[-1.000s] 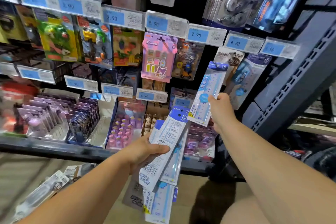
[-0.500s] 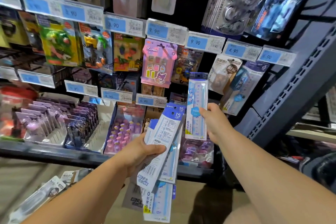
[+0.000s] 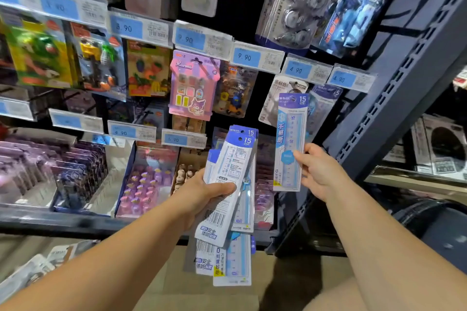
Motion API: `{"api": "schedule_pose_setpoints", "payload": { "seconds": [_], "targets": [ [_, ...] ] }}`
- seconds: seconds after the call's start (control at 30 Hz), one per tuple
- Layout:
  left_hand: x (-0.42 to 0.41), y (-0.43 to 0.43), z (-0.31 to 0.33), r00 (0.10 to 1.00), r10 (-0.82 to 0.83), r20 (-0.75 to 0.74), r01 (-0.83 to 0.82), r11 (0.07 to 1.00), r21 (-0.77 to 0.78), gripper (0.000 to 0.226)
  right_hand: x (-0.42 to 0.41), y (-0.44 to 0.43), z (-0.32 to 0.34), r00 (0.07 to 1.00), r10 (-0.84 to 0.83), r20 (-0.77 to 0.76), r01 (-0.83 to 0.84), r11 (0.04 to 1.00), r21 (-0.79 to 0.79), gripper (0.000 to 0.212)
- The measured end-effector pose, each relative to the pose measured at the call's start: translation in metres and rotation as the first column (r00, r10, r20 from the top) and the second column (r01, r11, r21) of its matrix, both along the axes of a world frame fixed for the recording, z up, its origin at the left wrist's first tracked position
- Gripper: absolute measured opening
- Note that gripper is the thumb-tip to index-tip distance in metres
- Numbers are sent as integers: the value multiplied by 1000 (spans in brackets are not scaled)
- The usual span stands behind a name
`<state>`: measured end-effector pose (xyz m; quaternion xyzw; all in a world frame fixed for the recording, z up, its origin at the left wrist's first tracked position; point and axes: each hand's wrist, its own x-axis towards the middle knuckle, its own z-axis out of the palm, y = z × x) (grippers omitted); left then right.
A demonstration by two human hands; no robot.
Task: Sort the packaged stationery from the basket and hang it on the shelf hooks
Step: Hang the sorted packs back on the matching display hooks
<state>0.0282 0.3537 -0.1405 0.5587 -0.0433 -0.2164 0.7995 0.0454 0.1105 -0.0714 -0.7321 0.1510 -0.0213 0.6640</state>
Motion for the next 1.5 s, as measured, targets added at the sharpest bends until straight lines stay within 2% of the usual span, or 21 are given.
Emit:
{"api": "schedule_pose_setpoints", "payload": {
  "seconds": [0.17,0.33,0.43,0.7,0.77,0.9,0.97,1.07,1.1,1.2,1.23,1.33,1.4,1.5],
  "targets": [
    [12,-16,17,998,-36,41,35,999,11,30,1,-26,-3,993,-115,-9,115,993,15,10],
    [22,-31,26,995,-57,80,55,998,26,37,4,-39,-4,973,-232,7,231,969,84,10],
    [22,-36,26,992,-87,92,85,996,25,30,8,-41,-2,965,-261,42,256,962,96,15],
    [29,-28,23,992,-92,91,93,996,-10,34,23,-44,8,927,-347,142,326,933,152,13],
    [33,-26,22,992,-90,93,92,996,-20,47,28,-45,12,914,-371,163,347,925,155,14],
    [39,-28,24,987,-127,102,129,992,-13,99,34,-43,14,898,-397,190,380,917,121,19],
    [40,-31,26,987,-134,90,136,991,-20,105,36,-42,11,897,-404,180,386,914,127,25],
    [41,-35,28,988,-139,61,141,989,-33,97,38,-42,9,893,-411,184,390,910,141,24],
    [41,-37,29,989,-137,59,139,990,-36,88,38,-41,8,893,-413,180,392,909,141,21],
    [41,-44,32,994,-103,44,105,994,-41,41,41,-43,5,891,-420,170,401,906,136,18],
    [41,-46,34,995,-93,35,94,995,-37,36,43,-45,4,890,-424,167,408,905,122,17],
    [42,-52,37,997,-71,24,72,996,-44,37,50,-51,0,866,-469,175,466,883,59,9],
    [43,-55,38,999,-52,17,53,997,-49,47,54,-54,-2,841,-512,174,518,855,8,12],
    [40,-60,41,999,-50,12,51,995,-88,48,56,-52,-1,836,-521,174,549,795,-256,26]
  ]
}}
